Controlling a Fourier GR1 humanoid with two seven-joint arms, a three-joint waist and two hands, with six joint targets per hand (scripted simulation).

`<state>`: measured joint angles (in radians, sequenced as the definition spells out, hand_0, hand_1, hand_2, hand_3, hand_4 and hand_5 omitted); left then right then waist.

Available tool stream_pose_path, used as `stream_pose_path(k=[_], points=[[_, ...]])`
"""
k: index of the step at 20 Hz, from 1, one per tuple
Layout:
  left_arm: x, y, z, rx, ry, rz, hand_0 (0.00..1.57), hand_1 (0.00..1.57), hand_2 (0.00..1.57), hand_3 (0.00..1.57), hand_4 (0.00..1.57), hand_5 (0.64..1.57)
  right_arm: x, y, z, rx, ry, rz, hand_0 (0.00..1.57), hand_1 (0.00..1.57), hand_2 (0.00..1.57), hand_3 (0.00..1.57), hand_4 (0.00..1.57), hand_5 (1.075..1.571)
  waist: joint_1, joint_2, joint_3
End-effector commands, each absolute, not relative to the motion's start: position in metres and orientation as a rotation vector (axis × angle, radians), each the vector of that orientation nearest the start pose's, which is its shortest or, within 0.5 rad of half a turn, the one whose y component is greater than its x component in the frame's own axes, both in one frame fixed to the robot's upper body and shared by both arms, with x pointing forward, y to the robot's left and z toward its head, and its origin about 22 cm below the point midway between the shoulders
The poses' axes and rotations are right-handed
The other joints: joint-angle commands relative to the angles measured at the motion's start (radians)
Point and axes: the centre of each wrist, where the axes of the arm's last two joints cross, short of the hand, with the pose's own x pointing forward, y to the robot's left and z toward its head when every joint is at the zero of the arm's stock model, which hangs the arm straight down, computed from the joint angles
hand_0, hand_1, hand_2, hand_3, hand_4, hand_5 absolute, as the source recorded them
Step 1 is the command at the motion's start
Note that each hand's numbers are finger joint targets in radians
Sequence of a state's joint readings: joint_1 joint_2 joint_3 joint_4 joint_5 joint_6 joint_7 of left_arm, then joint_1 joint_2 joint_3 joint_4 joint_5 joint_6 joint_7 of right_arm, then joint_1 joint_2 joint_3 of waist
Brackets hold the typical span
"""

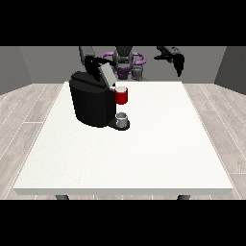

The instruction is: Insert the coffee pod into the coffee machine and close the lid

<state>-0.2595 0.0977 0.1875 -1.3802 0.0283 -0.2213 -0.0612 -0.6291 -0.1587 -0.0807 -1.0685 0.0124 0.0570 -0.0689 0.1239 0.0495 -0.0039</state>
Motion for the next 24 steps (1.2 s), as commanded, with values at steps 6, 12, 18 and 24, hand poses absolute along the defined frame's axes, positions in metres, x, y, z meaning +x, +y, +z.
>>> stream_pose_path(k=[6,12,18,24], points=[[0.301,0.280,0.021,-0.060,-1.696,-0.134,0.00,0.00,0.00,0.00,0.00,1.571,0.396,-0.198,0.083,0.011,-1.738,0.312,0.00,0.00,0.00,0.00,0.00,1.571,0.003,0.032,0.0038],[0.301,0.278,0.010,-0.047,-1.674,-0.110,0.00,0.00,0.00,0.00,0.13,1.571,0.396,-0.167,0.089,0.034,-1.746,0.400,0.00,0.00,0.00,0.00,0.21,1.571,-0.011,0.017,0.0037],[0.307,0.268,0.025,-0.077,-1.690,-0.133,0.00,0.00,0.00,0.00,0.16,1.571,0.403,-0.156,0.098,-0.026,-1.797,0.455,0.00,0.00,0.00,0.00,0.12,1.571,0.029,0.037,0.0039],[0.313,0.272,0.029,-0.082,-1.675,-0.112,0.00,0.00,0.00,0.00,0.00,1.571,0.411,-0.151,0.117,-0.012,-1.779,0.460,0.00,0.00,0.00,0.00,0.12,1.571,0.010,0.004,0.0039]])
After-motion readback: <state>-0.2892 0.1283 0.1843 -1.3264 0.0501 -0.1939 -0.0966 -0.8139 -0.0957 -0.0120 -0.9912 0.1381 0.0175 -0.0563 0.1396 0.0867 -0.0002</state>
